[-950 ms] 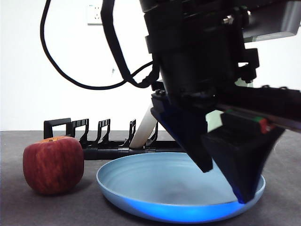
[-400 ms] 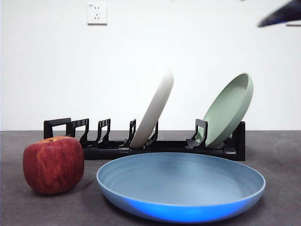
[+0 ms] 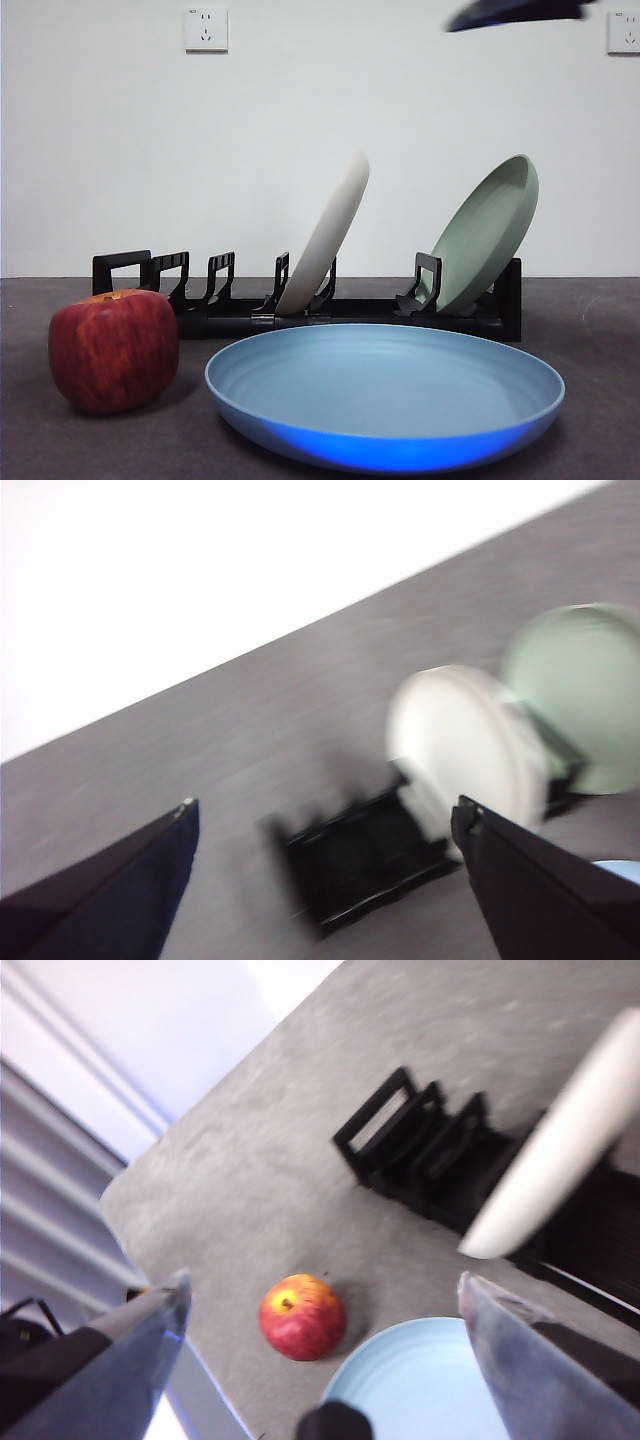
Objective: Take the blue plate from the plate rack,put the plate on the table,take the apple from the table,put the apple in the plate
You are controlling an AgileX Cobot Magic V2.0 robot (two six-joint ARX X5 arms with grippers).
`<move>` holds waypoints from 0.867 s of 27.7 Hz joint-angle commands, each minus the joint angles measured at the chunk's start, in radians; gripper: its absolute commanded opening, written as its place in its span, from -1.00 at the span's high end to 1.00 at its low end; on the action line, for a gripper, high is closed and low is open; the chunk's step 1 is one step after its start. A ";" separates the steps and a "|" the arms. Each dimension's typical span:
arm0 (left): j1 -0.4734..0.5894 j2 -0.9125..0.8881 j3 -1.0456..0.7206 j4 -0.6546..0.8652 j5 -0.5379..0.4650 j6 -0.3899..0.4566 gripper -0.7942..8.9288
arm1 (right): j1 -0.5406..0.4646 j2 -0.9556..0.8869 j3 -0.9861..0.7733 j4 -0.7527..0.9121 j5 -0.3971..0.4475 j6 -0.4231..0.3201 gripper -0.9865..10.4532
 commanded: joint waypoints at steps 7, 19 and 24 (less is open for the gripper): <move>0.275 -0.231 -0.002 -0.170 -0.008 0.003 -0.04 | 0.287 0.313 0.188 -0.003 0.166 -0.105 -0.17; 0.300 -0.501 -0.002 -0.434 -0.008 -0.128 0.01 | 0.485 0.783 0.439 -0.071 0.413 -0.247 -0.16; 0.300 -0.528 -0.003 -0.439 0.022 -0.163 0.01 | 0.486 0.904 0.440 -0.067 0.416 -0.261 -0.16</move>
